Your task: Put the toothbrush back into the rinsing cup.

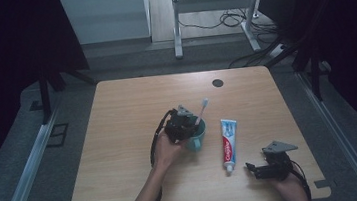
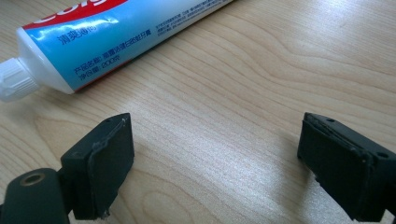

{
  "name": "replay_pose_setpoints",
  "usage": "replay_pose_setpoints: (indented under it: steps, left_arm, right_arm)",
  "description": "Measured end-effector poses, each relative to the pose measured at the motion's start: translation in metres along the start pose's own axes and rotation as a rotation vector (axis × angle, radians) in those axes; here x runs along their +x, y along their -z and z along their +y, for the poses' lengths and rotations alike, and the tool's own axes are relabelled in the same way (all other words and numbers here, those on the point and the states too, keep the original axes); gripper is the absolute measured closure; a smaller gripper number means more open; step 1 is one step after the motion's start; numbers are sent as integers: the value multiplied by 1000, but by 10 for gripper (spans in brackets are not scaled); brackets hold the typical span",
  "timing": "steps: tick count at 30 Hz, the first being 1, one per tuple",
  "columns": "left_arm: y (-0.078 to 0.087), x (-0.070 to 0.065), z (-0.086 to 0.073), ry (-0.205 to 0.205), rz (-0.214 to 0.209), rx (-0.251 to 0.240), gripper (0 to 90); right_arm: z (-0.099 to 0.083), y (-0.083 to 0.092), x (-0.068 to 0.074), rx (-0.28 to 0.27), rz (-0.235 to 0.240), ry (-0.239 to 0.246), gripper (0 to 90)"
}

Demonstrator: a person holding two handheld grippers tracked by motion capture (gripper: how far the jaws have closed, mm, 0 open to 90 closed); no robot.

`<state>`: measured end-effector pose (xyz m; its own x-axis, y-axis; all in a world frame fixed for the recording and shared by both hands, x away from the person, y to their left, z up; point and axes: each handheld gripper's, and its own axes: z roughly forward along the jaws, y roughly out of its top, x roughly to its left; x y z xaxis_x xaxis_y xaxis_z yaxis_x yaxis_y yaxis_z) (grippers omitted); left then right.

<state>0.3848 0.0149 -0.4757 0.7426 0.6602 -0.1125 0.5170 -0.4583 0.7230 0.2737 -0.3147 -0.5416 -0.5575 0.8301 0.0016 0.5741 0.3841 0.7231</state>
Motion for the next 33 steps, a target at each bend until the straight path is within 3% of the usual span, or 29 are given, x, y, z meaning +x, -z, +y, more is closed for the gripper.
replay_pose_setpoints:
  steps: [5,20,33]
  left_arm:
    - [0,0,0,8,-2,2,766]
    - [12,-3,6,-5,1,-36,606]
    - [26,-11,12,-35,10,-55,419]
  right_arm:
    - [0,0,0,0,0,0,103]
    - [0,0,0,0,0,1,103]
    - [0,0,0,0,0,1,103]
